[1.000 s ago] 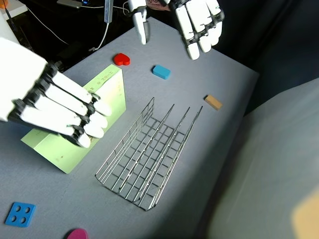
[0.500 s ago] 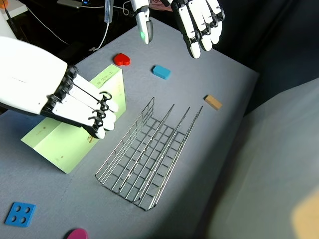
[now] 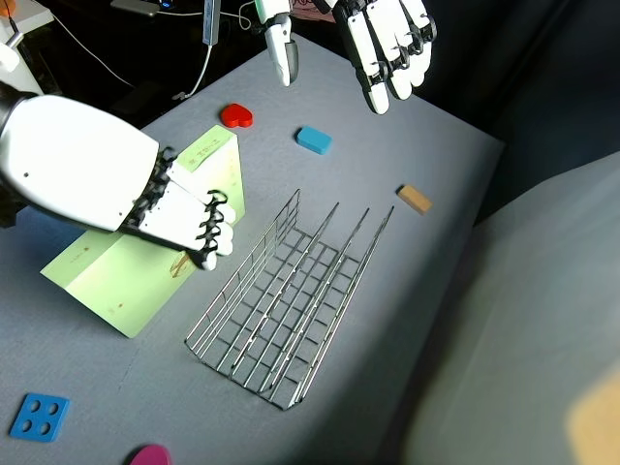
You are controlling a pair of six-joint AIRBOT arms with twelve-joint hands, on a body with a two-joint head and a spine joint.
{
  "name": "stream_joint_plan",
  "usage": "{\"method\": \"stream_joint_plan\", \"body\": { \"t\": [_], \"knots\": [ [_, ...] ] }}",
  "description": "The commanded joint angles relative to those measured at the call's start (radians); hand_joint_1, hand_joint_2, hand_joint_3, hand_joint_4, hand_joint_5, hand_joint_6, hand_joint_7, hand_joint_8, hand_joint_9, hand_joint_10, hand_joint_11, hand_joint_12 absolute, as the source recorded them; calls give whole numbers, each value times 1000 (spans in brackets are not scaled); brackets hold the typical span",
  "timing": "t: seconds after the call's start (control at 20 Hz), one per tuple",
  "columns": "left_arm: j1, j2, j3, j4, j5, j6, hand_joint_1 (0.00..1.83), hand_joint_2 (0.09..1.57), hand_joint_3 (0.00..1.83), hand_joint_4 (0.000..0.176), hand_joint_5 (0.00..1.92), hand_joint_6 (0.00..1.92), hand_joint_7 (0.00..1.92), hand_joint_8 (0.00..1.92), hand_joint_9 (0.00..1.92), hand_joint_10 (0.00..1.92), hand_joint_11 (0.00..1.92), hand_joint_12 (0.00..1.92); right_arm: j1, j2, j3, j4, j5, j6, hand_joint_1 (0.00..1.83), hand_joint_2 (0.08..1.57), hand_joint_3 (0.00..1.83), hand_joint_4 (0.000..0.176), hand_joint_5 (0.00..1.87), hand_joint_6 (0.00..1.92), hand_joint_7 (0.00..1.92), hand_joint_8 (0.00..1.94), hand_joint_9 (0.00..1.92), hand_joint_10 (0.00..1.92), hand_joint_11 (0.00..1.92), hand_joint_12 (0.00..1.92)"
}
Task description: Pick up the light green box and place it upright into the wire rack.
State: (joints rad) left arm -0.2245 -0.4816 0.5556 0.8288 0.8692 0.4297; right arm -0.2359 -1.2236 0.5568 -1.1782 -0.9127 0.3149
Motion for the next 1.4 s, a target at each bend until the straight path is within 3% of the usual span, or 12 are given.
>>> {"method": "stream_joint_plan", "body": {
  "t": [0.0, 0.1, 0.3, 0.35, 0.4, 0.45, 0.5, 0.55, 0.6, 0.85, 1.35],
  "knots": [
    [-14, 2, -1, 62, -59, 5, 185, 1190, 1, 33, 303, 5, 217, 0, 167, 2, 0, 607, 6, -5, 3, -69, 19, 0, 1033, 894, 8, 0, 331, 8, 354, 9, 290, 14, 0, 982],
    [-14, 2, -1, 62, -59, 5, 178, 1192, 2, 32, 313, 8, 217, 0, 167, 1, 0, 611, 1, -18, 9, -70, 13, 5, 1068, 937, 10, 0, 438, 17, 479, 11, 428, 30, 41, 1151],
    [-14, 2, -3, 62, -53, 5, 181, 1192, 1, 33, 314, 4, 217, 0, 166, 0, 0, 636, -4, -30, 16, -70, 8, 13, 1111, 1028, 3, 0, 724, 28, 863, 29, 849, 104, 446, 1273],
    [-14, 2, -3, 62, -50, 5, 183, 1197, 2, 34, 317, 3, 216, 0, 168, 1, 0, 644, -4, -30, 16, -70, 8, 13, 1224, 1112, 26, 0, 781, 910, 1052, 794, 986, 354, 590, 1380],
    [-14, 2, -3, 62, -49, 5, 183, 1197, 2, 34, 317, 3, 216, 0, 168, 1, 0, 644, -4, -29, 16, -70, 8, 13, 1224, 1112, 26, 0, 781, 910, 1052, 794, 986, 354, 590, 1380],
    [-14, 2, -3, 62, -47, 5, 183, 1198, 2, 34, 317, 3, 217, 1, 168, 1, 0, 645, -5, -29, 16, -70, 7, 10, 1245, 1136, 12, 0, 793, 1048, 1040, 1025, 960, 708, 701, 1472],
    [-14, 2, -3, 62, -46, 5, 183, 1198, 2, 33, 319, 4, 219, 1, 172, 2, 0, 648, -6, -29, 16, -70, 7, 7, 1341, 1144, 11, 0, 801, 1013, 984, 1061, 865, 1251, 755, 1535],
    [-14, 2, -3, 62, -45, 5, 182, 1199, 2, 32, 321, 4, 220, 1, 174, 3, 0, 650, -7, -28, 16, -70, 5, 4, 1363, 1141, 1, 0, 845, 973, 985, 1047, 850, 1359, 765, 1586],
    [-14, 2, -4, 62, -45, 7, 175, 1201, 3, 32, 320, 3, 219, 1, 175, 3, 0, 655, -7, -26, 16, -70, 3, 4, 1258, 1104, 0, 0, 989, 816, 1044, 1095, 908, 1260, 792, 1666],
    [-15, 2, -5, 62, -37, 12, 194, 1197, 0, 32, 319, 1, 214, 0, 179, 4, 0, 659, 25, 17, -5, -69, -4, 1, 1255, 1109, 1, 0, 969, 840, 1036, 1122, 908, 1275, 763, 1672],
    [-17, 2, -7, 64, 3, 12, 214, 1191, 0, 32, 344, 4, 243, 4, 201, 4, 0, 688, 247, 133, -62, 10, -36, -150, 1256, 1109, 0, 0, 970, 834, 1038, 1121, 913, 1231, 786, 1594]
  ]
}}
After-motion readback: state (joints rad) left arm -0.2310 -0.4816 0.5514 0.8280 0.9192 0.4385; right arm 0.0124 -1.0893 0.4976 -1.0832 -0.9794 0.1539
